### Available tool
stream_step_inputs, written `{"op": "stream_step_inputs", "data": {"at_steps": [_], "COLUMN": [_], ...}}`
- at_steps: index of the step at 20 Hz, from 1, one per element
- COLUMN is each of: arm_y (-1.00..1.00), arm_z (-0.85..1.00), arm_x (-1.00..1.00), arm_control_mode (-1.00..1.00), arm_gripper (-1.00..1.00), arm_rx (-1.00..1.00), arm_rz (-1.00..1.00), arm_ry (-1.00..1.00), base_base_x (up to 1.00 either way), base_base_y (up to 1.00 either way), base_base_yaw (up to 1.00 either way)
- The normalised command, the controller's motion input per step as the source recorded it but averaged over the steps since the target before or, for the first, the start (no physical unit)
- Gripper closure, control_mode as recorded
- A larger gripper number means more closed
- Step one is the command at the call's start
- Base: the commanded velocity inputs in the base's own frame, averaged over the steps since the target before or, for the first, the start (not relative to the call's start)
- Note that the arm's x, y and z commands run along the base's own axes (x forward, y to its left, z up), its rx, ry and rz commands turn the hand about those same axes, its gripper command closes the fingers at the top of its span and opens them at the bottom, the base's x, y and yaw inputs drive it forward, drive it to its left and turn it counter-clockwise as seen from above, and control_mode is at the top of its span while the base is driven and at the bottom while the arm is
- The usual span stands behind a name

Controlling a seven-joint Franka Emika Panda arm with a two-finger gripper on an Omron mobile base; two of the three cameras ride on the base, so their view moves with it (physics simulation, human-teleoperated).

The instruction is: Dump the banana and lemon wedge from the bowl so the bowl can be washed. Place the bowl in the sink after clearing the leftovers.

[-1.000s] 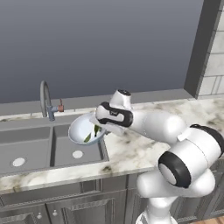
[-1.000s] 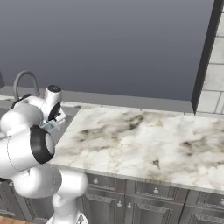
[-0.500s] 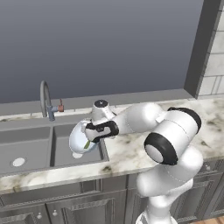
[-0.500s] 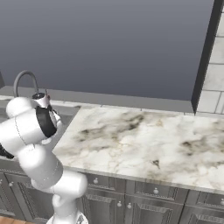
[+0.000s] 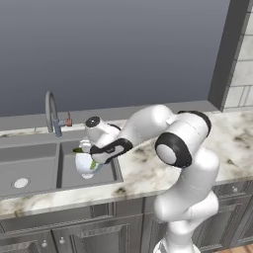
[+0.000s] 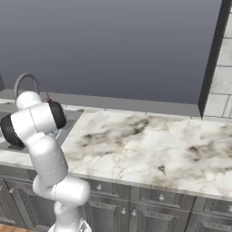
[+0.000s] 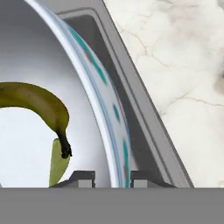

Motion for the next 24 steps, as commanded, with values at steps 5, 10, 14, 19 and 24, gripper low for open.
{"op": "stream_step_inputs", "data": {"at_steps": [5,10,14,19,24], "arm_y": [0.23,0.15,0.08,0.0,0.16], "arm_z": [-0.08,-0.06,-0.08,0.0,-0.2], "arm_x": [0.0,0.0,-0.02,0.03,0.42], "arm_control_mode": [-1.0,-1.0,-1.0,-1.0,-1.0], "arm_gripper": [1.0,1.0,1.0,1.0,1.0], "arm_rx": [-0.28,-0.31,-0.27,-0.06,-0.18], "arm_rz": [0.0,0.0,0.01,0.0,-0.01], "arm_ry": [-0.01,-0.05,-0.08,-0.01,0.0], "base_base_x": [0.0,0.0,0.0,0.0,0.0], "base_base_y": [0.0,0.0,0.0,0.0,0.0], "base_base_yaw": [0.0,0.0,0.0,0.0,0.0]}}
